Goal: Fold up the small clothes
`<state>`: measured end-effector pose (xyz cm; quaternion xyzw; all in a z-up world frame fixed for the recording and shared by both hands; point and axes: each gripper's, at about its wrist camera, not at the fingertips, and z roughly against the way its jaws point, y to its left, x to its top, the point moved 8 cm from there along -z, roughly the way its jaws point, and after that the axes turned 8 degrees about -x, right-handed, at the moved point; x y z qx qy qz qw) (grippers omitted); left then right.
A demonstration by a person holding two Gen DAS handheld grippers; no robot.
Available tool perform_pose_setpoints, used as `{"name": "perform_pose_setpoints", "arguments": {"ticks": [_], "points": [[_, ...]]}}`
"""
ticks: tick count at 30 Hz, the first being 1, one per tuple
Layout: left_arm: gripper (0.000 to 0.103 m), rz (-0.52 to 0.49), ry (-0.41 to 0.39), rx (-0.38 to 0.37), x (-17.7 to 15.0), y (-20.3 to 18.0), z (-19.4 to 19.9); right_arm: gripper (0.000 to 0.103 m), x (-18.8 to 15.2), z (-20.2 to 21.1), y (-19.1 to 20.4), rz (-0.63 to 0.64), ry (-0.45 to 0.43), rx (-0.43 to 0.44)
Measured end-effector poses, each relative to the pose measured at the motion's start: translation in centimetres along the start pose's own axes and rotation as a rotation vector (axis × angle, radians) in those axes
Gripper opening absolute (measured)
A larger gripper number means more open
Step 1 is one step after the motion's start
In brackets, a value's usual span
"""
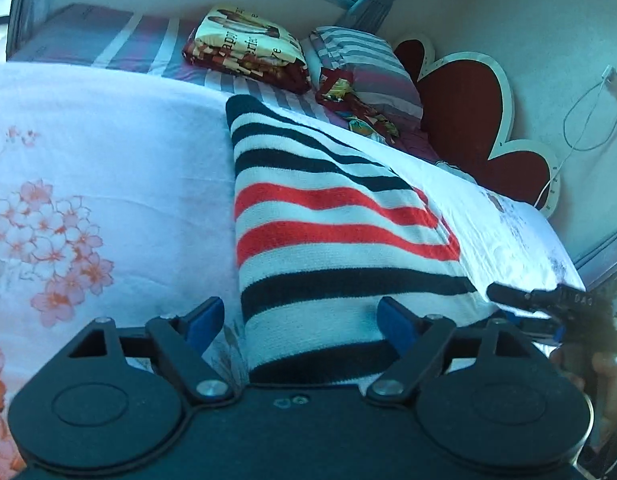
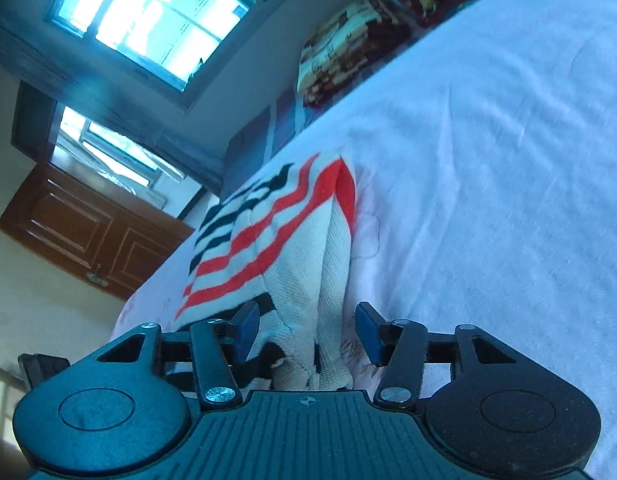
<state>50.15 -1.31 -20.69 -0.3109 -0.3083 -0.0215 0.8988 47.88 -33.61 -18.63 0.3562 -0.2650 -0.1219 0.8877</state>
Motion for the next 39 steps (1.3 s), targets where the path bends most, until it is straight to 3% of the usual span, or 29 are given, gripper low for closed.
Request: {"name": "perform_pose_setpoints", "arguments": {"ticks": [2,4,6,7,8,9,11,15,16,17,19,21,22,23,25,28,30,35,39], "points": [[0.076,0.06,0.015,-0.068,-0.1,0.5,-0.4,0.053,-0.4,-0.5,-0.4,-0.016,0.027,0.006],[0.055,0.069,-0.022,-0.084,0.2,0.8,0.1,0.053,-0.5,-0.2,-0.7,-0.035,0.027,0.027],[0.053,0.098,-0.046,-0.096,0.5,1.2,0.7,0.053,-0.6,0.0,-0.8,-0.051,0.031,0.042],[0.057,0.111,-0.069,-0.097,0.7,1.4,1.2,0.054,-0.6,0.2,-0.9,-0.05,0.034,0.046],[0.072,0.128,-0.096,-0.107,1.0,1.7,1.8,0.057,-0.5,0.3,-1.0,-0.047,0.037,0.049],[0.078,0.151,-0.116,-0.122,1.3,2.1,2.1,0.061,-0.4,0.4,-1.0,-0.043,0.037,0.051],[0.081,0.191,-0.116,-0.125,1.7,2.9,1.9,0.062,-0.3,0.3,-1.0,-0.04,0.043,0.06],[0.081,0.239,-0.011,-0.172,1.3,3.4,-0.3,0.066,-0.5,0.2,-0.9,-0.045,0.054,0.076],[0.075,0.232,-0.009,-0.181,1.3,3.3,-0.5,0.066,-0.5,0.1,-0.8,-0.04,0.056,0.074],[0.024,0.194,-0.028,-0.154,1.4,3.2,-0.4,0.066,-0.5,0.1,-0.8,-0.036,0.057,0.075],[0.024,0.171,-0.048,-0.136,1.7,3.2,-0.1,0.066,-0.5,0.0,-0.9,-0.04,0.059,0.081],[0.032,0.169,-0.068,-0.133,1.7,3.2,0.1,0.066,-0.5,0.0,-0.9,-0.039,0.062,0.085],[0.06,0.172,-0.073,-0.119,1.6,3.2,0.3,0.066,-0.6,0.0,-1.0,-0.038,0.063,0.087],[0.097,0.175,-0.076,-0.106,1.5,3.3,0.5,0.066,-0.5,-0.1,-0.8,-0.034,0.064,0.086],[0.097,0.206,-0.106,-0.161,1.5,3.5,1.0,0.066,-0.6,-0.1,-0.7,-0.027,0.065,0.085],[0.098,0.297,-0.059,-0.198,1.3,4.5,0.1,0.066,-0.4,-0.6,-0.6,-0.024,0.068,0.084],[0.098,0.289,-0.025,-0.218,1.4,4.4,-0.8,0.066,-0.4,-0.7,-0.5,-0.023,0.07,0.086],[0.098,0.3,0.087,-0.352,1.5,3.5,-3.0,0.067,-0.4,-1.5,-0.3,-0.05,0.108,0.106],[0.096,0.268,0.148,-0.37,1.6,2.4,-4.8,0.073,0.0,-2.5,0.3,-0.092,0.157,0.128]]}}
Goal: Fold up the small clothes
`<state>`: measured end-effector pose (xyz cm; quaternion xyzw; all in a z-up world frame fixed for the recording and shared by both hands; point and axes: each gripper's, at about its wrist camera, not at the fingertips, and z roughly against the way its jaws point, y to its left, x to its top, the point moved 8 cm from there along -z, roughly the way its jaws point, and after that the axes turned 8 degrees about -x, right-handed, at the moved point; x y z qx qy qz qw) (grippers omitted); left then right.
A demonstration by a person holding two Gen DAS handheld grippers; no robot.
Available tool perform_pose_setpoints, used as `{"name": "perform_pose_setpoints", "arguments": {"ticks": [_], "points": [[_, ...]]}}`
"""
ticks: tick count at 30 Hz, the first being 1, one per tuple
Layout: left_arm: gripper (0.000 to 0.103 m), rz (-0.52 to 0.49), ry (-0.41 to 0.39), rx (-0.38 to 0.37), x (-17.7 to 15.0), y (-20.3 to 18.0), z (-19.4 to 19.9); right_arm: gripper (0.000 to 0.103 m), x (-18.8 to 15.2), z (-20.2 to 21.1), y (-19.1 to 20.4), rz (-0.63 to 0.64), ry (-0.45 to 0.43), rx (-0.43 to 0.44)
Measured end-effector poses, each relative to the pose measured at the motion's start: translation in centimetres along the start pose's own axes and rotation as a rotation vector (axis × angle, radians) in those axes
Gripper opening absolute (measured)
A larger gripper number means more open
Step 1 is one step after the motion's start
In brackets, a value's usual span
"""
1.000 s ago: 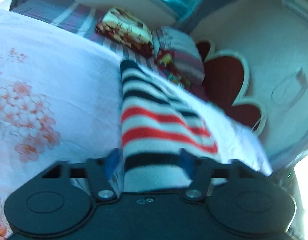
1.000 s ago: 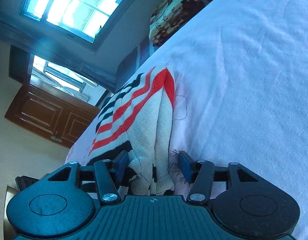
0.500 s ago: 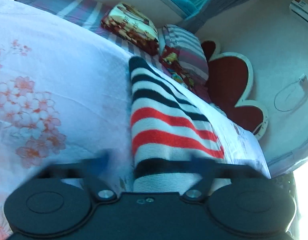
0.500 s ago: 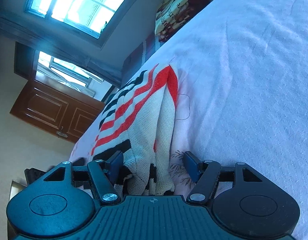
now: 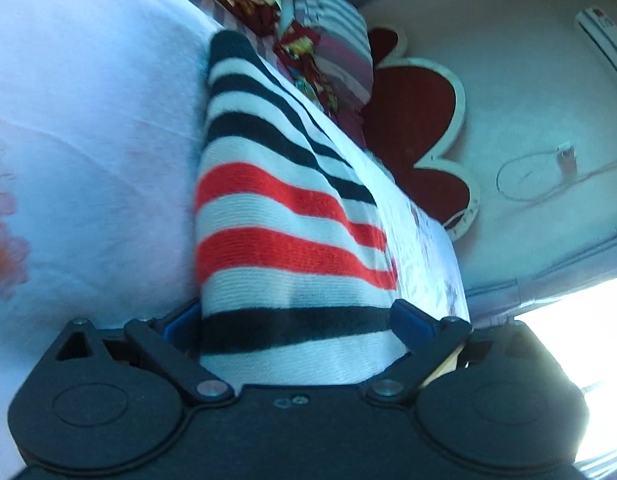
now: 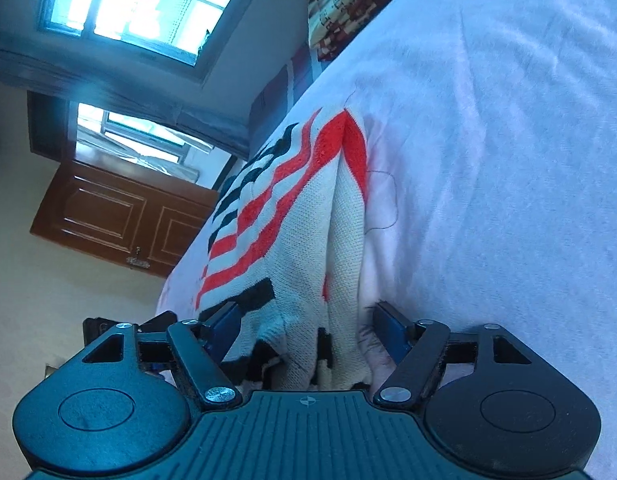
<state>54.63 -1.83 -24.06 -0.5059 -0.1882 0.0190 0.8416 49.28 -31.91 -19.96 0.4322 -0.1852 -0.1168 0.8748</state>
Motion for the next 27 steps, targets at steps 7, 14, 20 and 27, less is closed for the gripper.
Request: {"name": "perform_pose_setpoints", "arguments": {"ticks": [7,14,20,27], "points": [[0.087,-0.119,0.053,0.064,0.0,-1.0,-1.3,0.072,0.1,-0.1,0.8,0.098,-0.001,-0.029],[0.088,-0.093,0.037,0.013,0.0,-0.2,-0.7,0.072,0.3,0.7,-0.7,0.03,-0.005,-0.013],[0.088,-0.092,0.024,-0.002,-0.1,-0.1,0.0,0.072,0.2,-2.0,1.7,0.061,0.058,0.053],[0.086,-0.137,0.003,0.047,-0.8,-0.7,-0.2,0.049,1.0,-1.7,-0.3,0.044,0.024,0.044]]}}
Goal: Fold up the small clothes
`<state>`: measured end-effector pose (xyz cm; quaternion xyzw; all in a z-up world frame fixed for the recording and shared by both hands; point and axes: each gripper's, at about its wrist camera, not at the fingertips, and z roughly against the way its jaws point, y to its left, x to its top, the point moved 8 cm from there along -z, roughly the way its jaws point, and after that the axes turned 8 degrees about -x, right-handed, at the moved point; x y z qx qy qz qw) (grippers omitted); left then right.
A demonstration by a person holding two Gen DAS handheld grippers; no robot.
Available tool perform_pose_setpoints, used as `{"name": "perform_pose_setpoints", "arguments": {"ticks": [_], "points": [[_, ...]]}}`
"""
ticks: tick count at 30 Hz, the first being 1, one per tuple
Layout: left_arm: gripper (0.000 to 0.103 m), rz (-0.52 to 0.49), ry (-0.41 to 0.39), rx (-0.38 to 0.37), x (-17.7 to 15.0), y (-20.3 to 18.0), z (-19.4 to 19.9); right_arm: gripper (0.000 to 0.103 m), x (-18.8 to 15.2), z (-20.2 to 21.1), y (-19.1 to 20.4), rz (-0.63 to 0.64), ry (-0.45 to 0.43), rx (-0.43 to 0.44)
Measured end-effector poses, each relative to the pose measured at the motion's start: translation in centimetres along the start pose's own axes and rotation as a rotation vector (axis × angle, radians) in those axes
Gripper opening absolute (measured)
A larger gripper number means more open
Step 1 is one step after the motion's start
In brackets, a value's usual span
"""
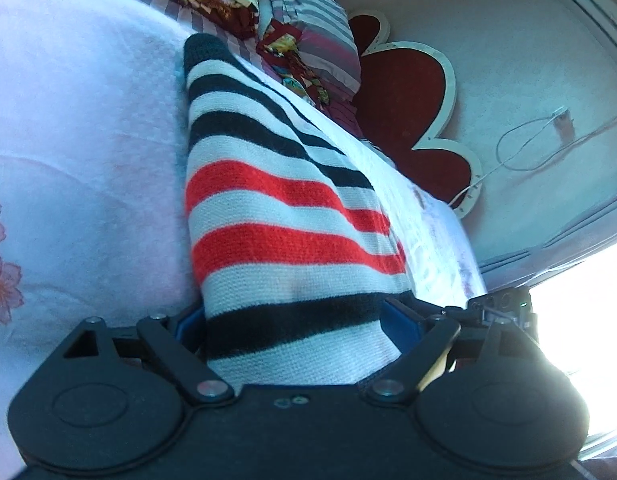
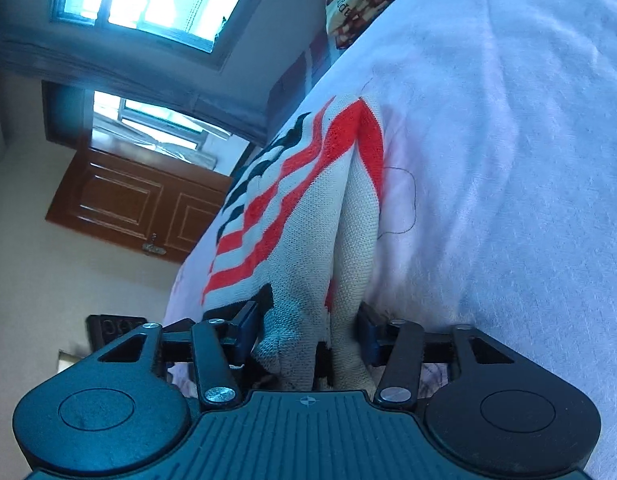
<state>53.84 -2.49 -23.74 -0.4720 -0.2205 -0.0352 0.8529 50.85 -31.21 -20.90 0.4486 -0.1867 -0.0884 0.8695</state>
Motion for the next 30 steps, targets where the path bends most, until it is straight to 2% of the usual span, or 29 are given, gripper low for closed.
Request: {"name": "perform_pose_setpoints", "arguments": {"ticks": [2,4,6,8,9,10,11,12,17,19,21,22,23,25,27,29,30], "points": [[0.087,-0.061,-0.001,0.063,-0.3,-0.9,-0.7,0.049,0.0,-0.6,1.0,0.068,-0.016,-0.062],[0.087,-0.105,0.005,0.131,-0.3,-1.7,-1.3,0.041,-0.3,-1.1,2.5,0.165,-0.039,-0.159],[0.087,-0.137,0.007,0.189,-0.3,-2.2,-1.9,0.038,-0.9,-1.4,3.7,0.264,-0.066,-0.255],[0.081,-0.172,0.009,0.226,-0.2,-3.0,-2.2,0.035,-1.2,-1.4,4.6,0.331,-0.093,-0.312],[0.076,-0.182,0.001,0.228,-0.1,-3.4,-2.1,0.034,-1.3,-1.3,5.1,0.353,-0.108,-0.324],[0.06,-0.191,-0.014,0.222,0.2,-3.9,-1.6,0.033,-1.5,-1.2,5.6,0.371,-0.123,-0.324],[0.052,-0.2,-0.036,0.209,0.5,-4.4,-0.9,0.033,-1.6,-0.7,6.0,0.377,-0.138,-0.315],[0.051,-0.213,-0.048,0.188,0.7,-5.0,-0.2,0.033,-1.6,-0.1,6.6,0.38,-0.154,-0.299],[0.051,-0.273,-0.078,0.112,-0.5,-7.6,1.9,0.033,-3.4,3.4,9.8,0.46,-0.223,-0.271],[0.051,-0.262,-0.095,0.085,-1.7,-7.5,2.4,0.033,-4.8,3.9,9.2,0.442,-0.213,-0.274],[0.051,-0.25,-0.051,0.122,-3.6,-6.2,1.1,0.033,-6.2,2.9,7.5,0.41,-0.153,-0.303],[0.059,-0.249,-0.002,0.171,-4.5,-5.0,-0.3,0.033,-6.8,1.8,6.1,0.389,-0.105,-0.344],[0.079,-0.237,0.003,0.204,-5.2,-4.0,-1.2,0.034,-7.1,1.0,4.7,0.382,-0.09,-0.387],[0.08,-0.175,-0.048,0.179,-5.1,-3.5,-1.3,0.034,-6.9,1.2,4.3,0.319,-0.115,-0.345],[0.077,-0.204,-0.047,0.214,-5.3,-4.1,-1.6,0.034,-6.8,1.2,4.4,0.308,-0.123,-0.354],[0.06,-0.219,-0.044,0.229,-5.1,-4.8,-1.5,0.034,-6.9,1.2,5.5,0.361,-0.138,-0.39],[0.057,-0.224,-0.052,0.225,-4.8,-5.2,-1.2,0.033,-7.1,1.5,6.2,0.388,-0.153,-0.391]]}}
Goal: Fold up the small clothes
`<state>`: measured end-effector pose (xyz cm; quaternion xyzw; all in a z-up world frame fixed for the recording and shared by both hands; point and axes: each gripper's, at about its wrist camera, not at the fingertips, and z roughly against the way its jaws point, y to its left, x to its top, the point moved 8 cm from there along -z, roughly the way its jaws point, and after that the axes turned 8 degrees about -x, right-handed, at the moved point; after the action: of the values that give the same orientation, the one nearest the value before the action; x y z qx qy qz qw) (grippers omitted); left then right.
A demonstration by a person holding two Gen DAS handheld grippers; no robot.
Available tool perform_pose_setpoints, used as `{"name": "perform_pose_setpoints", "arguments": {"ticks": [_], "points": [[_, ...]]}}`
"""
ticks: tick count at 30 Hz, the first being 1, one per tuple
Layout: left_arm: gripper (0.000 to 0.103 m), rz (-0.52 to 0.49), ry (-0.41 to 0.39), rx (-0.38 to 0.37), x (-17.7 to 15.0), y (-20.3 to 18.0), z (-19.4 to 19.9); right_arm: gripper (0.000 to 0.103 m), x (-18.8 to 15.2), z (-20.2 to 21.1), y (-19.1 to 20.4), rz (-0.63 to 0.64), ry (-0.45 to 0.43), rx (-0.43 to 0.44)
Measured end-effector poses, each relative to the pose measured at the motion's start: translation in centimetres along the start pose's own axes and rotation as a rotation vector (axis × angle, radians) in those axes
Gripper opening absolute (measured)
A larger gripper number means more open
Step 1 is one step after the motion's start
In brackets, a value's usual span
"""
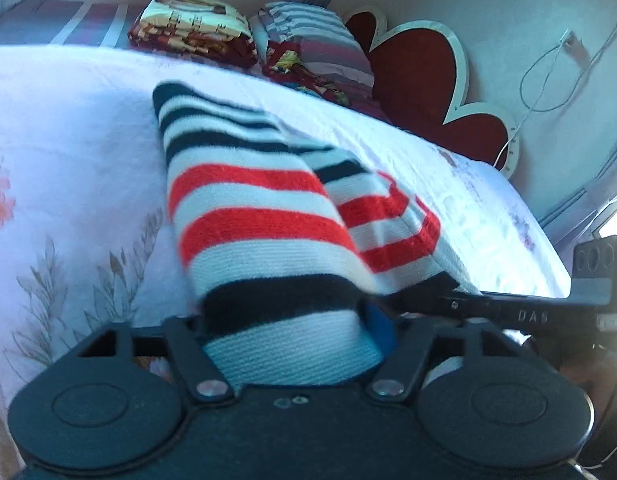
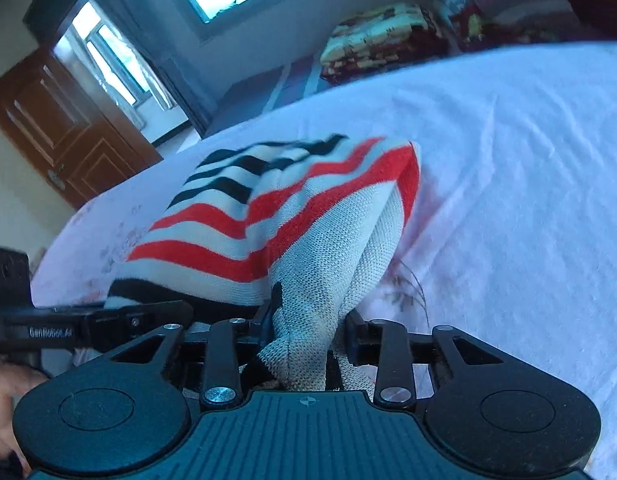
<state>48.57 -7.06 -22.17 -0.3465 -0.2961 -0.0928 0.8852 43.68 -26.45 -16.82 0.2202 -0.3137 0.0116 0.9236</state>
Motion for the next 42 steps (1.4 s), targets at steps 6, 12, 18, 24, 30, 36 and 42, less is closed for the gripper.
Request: {"name": "perform_pose_setpoints", "arguments": {"ticks": [6,12,18,24,30,36,42], "points": [[0.051,-0.062,-0.056,-0.015,1.5,-1.7,3.3,0.033,1.6,2.5,4.3,0.067,-0.077,0.01],[0.051,-0.06,-0.148,-0.037,1.7,0.4,9.7,0.033,2.0,2.7,12.4,0.152,-0.131,0.04],[0.051,-0.026,-0.184,0.015,0.6,6.1,17.6,0.033,-0.3,-1.2,24.3,0.241,-0.126,0.087],[0.051,0.019,-0.211,0.094,-1.6,12.4,24.9,0.033,-4.1,-7.3,34.9,0.246,-0.077,0.183],[0.066,0.191,-0.179,0.095,-6.5,19.7,26.3,0.037,-9.8,-15.8,37.5,0.131,0.098,0.169],[0.086,0.201,-0.264,0.104,-7.4,20.3,28.8,0.062,-8.7,-16.3,36.5,0.035,0.103,0.184],[0.084,0.064,-0.329,0.235,-4.9,18.3,33.5,0.027,-4.7,-12.4,37.2,0.15,-0.093,0.083]]}}
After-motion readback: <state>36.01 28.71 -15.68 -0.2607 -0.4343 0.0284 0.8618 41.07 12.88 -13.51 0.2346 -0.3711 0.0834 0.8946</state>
